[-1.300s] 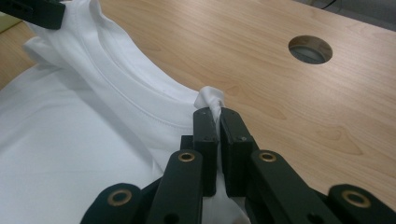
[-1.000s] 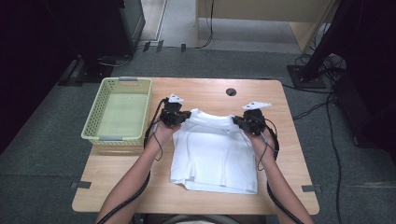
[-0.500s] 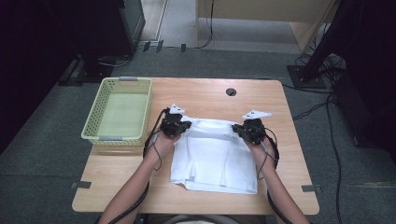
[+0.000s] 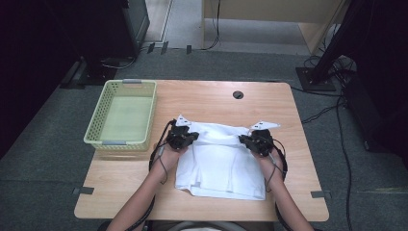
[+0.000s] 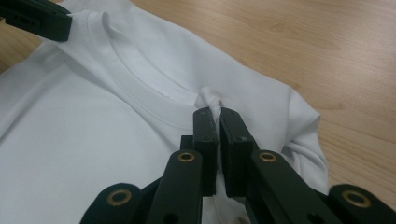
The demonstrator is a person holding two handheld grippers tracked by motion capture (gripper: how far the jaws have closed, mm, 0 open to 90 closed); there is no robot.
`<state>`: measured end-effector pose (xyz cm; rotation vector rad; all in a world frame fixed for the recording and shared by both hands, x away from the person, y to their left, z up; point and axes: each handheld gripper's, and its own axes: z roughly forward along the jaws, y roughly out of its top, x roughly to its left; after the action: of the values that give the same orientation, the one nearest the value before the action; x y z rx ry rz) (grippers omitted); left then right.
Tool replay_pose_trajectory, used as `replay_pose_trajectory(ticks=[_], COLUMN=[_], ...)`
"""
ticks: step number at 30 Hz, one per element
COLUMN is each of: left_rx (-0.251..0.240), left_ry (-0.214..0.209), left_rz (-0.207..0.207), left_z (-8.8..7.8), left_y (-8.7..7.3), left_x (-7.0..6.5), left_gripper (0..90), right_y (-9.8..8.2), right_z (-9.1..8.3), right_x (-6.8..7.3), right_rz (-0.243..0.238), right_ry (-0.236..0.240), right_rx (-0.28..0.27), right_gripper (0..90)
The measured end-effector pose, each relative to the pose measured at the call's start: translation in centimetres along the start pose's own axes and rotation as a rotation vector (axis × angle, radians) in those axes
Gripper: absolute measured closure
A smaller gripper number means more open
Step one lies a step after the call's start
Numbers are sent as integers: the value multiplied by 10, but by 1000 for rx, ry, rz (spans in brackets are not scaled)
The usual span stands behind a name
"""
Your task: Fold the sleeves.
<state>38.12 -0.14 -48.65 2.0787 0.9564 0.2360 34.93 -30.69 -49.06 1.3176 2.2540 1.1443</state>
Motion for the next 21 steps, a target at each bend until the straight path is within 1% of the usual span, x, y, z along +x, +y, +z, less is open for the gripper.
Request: replay_pose_trajectory(ticks=[1, 3, 6, 9, 12, 13, 18, 19, 21], left_rx=[3, 1, -1, 8, 14, 16, 32, 35, 41], left_ry=[4, 7, 5, 4, 1, -3, -2, 3, 4], left_rz=[11, 18, 15, 17, 8, -2, -7, -5, -16], left_z=[-1, -4, -8, -10, -11, -11, -9, -8, -6], left_y=[-1, -2, -5, -10, -14, -16, -22, -23, -25], left_x=[-2, -5, -8, -11, -11, -11, -12, -12, -11], left_gripper=[898, 898, 898, 897, 897, 897, 897, 896, 896], right_y=[-1, -3, -6, -9, -11, -13, -19, -21, -25], right_z=[0, -1, -5, -9, -12, -13, -15, -14, -13], right_x=[0, 1, 4, 5, 5, 6, 10, 10, 10], right_rz=[5, 3, 11, 4, 19, 23, 26, 24, 20], right_ry=[1, 3, 9, 3, 14, 16, 24, 23, 7], right_rx=[1, 3, 0, 2, 0, 0, 12, 14, 28], right_gripper=[872, 872, 871, 870, 870, 870, 868, 868, 868])
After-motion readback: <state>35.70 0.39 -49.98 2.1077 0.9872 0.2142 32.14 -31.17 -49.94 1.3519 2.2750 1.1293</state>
